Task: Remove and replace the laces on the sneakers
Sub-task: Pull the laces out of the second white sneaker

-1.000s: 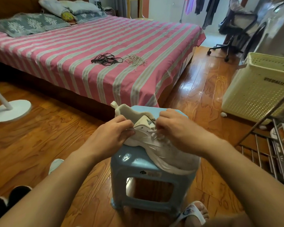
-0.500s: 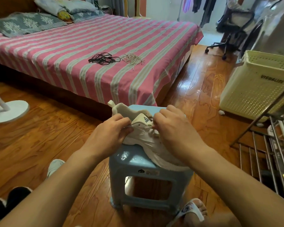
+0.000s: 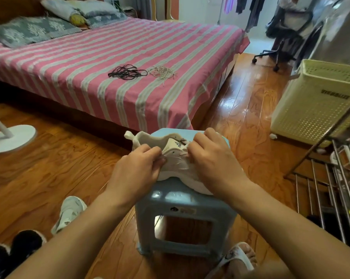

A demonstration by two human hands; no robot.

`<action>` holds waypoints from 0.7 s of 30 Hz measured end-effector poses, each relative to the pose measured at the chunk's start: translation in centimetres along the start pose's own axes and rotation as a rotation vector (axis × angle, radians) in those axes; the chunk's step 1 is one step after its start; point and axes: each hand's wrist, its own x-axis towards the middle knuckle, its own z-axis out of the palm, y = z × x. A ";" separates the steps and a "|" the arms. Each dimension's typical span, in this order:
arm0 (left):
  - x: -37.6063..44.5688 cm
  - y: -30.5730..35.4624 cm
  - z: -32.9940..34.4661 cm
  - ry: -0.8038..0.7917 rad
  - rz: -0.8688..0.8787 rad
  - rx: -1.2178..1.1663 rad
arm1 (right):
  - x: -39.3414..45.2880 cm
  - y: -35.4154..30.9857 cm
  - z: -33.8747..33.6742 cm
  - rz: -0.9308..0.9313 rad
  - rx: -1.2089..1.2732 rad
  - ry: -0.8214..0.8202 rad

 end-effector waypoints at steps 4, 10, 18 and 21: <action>0.1 -0.5 -0.2 -0.016 0.005 -0.023 | -1.4 1.7 -0.5 0.075 0.146 -0.078; -0.5 0.6 0.0 -0.027 0.040 0.039 | -0.3 -1.5 0.7 0.108 0.099 0.007; 0.0 0.8 -0.3 -0.036 -0.002 0.044 | -2.2 1.1 -0.1 0.127 0.128 0.007; -0.2 1.4 -0.2 -0.038 0.012 0.035 | -1.7 0.3 0.2 0.148 0.151 0.002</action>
